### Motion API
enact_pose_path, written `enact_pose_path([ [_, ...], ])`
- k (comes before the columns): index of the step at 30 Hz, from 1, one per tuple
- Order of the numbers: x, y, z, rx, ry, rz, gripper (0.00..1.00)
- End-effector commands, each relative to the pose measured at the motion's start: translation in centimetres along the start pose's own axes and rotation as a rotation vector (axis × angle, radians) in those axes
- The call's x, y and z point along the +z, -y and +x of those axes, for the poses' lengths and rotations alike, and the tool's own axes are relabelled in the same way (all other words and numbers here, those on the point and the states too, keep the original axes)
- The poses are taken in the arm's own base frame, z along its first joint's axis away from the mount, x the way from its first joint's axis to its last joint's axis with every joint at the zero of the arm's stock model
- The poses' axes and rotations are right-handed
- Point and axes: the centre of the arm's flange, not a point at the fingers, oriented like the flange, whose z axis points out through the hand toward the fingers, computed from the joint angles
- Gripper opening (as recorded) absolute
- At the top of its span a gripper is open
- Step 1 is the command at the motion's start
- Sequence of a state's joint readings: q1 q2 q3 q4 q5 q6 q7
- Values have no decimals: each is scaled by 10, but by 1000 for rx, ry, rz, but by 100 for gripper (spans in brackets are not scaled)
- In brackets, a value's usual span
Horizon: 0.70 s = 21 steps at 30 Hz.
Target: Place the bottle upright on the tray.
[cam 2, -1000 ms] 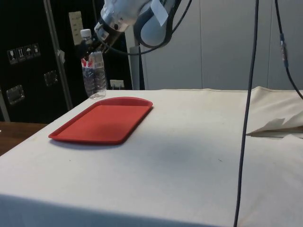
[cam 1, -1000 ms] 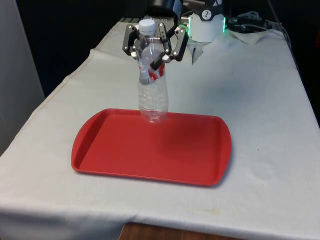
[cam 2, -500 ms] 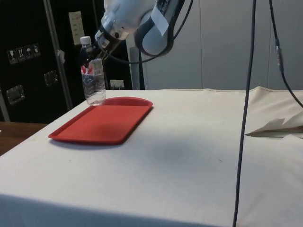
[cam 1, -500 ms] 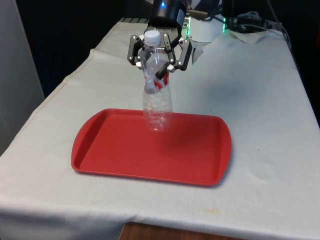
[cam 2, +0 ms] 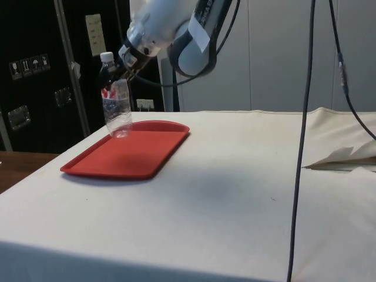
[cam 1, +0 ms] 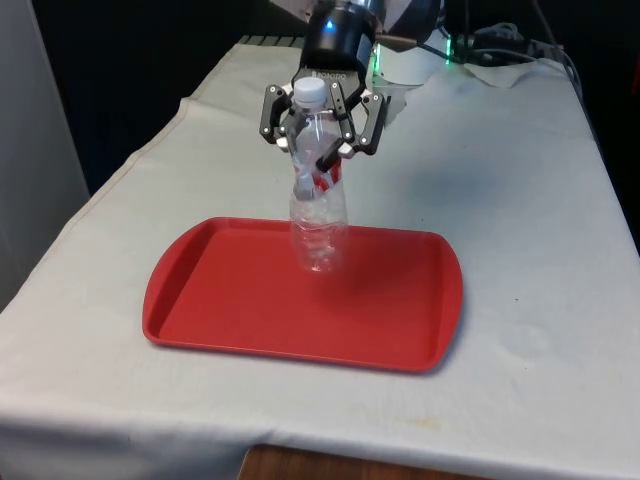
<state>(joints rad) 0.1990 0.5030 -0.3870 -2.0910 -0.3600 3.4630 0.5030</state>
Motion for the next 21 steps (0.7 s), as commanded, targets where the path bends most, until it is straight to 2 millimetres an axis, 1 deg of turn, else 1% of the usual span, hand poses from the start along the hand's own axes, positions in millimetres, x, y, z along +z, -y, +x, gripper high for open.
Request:
enact_pose_path([
  [1, 2, 1, -1, -1, -10, 7, 28],
  [21, 16, 4, -21, -16, -2, 18, 28],
])
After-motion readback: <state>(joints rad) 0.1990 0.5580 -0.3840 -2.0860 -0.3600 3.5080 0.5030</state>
